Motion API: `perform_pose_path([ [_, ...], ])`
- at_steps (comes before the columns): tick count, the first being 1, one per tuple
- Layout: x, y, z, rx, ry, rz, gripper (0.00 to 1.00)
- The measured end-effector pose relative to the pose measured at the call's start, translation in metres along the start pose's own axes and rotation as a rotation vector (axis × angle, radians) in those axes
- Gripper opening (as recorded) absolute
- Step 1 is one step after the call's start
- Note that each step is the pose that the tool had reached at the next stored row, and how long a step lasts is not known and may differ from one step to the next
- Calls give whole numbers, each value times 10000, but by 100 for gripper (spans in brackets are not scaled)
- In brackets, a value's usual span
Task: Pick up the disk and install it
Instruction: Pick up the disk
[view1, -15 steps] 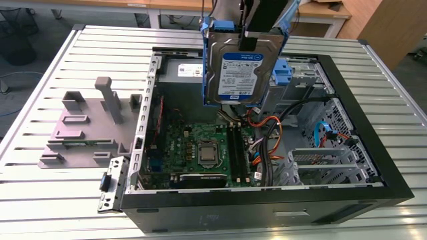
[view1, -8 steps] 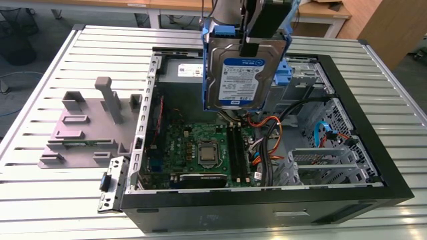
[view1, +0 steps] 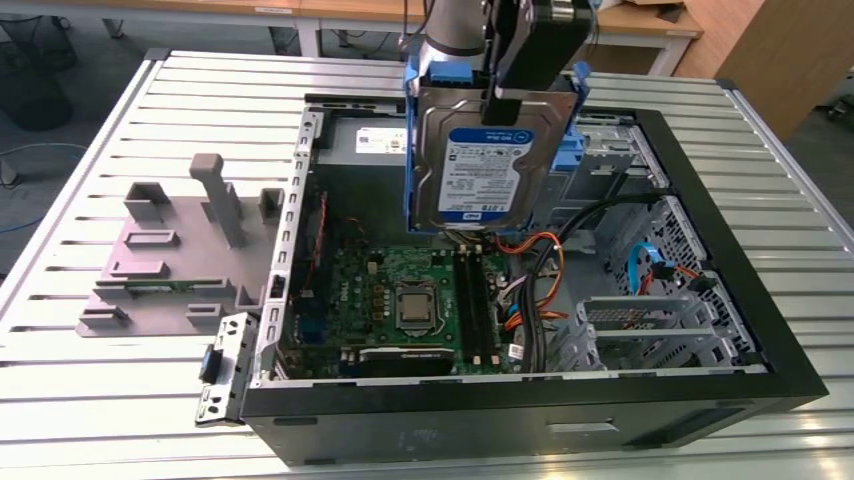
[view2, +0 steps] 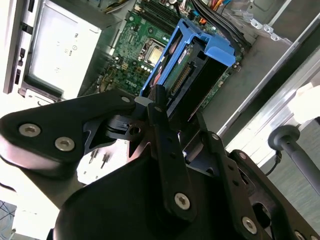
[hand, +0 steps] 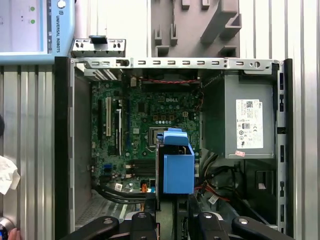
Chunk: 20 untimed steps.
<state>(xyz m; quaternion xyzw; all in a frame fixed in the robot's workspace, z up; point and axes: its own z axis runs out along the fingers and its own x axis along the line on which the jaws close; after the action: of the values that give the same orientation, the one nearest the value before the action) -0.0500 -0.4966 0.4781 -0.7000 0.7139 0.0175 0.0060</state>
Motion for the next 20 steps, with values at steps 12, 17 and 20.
perform_pose_path([
  [12, 230, -4, -4, 0, 11, 0, 35],
  [17, 317, -6, -5, 0, 34, 0, 35],
  [20, 321, -5, -4, 1, 40, 2, 35],
])
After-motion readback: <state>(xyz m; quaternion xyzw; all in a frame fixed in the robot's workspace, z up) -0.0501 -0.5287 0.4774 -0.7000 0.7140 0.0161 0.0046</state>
